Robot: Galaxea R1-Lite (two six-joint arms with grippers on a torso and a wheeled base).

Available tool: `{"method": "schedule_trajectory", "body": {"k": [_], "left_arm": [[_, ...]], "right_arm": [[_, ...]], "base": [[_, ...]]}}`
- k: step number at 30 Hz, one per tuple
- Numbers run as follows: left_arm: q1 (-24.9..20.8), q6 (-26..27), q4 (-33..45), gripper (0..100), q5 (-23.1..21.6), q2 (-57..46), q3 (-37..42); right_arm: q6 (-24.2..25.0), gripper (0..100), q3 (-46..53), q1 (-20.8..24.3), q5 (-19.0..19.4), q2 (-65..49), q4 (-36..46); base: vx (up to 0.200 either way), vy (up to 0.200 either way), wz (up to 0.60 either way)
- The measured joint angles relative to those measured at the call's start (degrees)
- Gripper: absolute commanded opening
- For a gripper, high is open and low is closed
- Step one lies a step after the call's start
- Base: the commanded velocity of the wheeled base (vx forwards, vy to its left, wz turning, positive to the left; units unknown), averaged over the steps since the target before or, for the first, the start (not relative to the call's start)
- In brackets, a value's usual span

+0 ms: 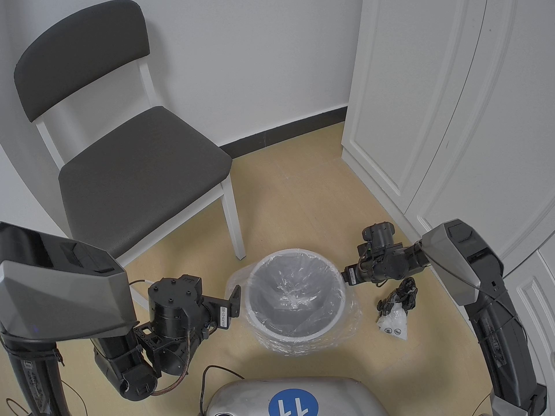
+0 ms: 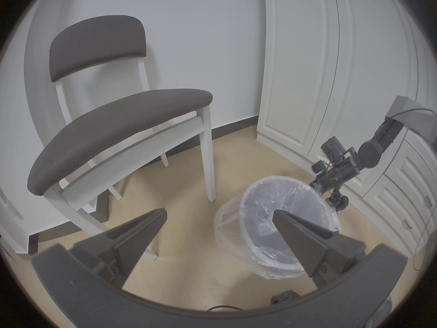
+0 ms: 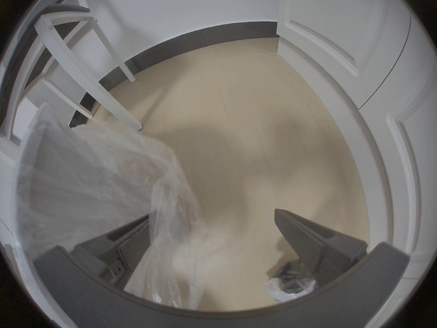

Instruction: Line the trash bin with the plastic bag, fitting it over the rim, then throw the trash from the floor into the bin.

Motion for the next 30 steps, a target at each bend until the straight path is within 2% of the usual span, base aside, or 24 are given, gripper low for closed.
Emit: {"method": "schedule_trajectory", "body": {"k": [5,10,18,25,30], "left_arm": [[1.66,0.41,-1.11,100,-0.99,1.55,0.43],[2.78,0.33,-2.54,100,-4.35,2.38,1.24],[3.0,0.3,-3.41,100,-6.29,2.35,2.62],[2.58,0.2,-3.55,100,-6.35,1.05,3.62],[2.4,0.01,-3.56,100,-6.33,-0.55,5.02]], "right_arm": [[-1.26,100,4.61,-1.45,1.54,-3.54,-1.94],[-1.44,100,11.85,-2.36,2.99,-7.85,-6.33],[-1.39,100,26.51,-2.62,3.04,-17.97,-13.52],[-0.57,100,41.07,-1.56,-1.48,-26.77,-21.7],[0.44,100,52.48,-1.46,-5.08,-30.98,-33.78]], "base": [[0.0,0.0,0.0],[0.0,0.0,0.0],[0.0,0.0,0.0],[0.0,0.0,0.0],[0.0,0.0,0.0]]}}
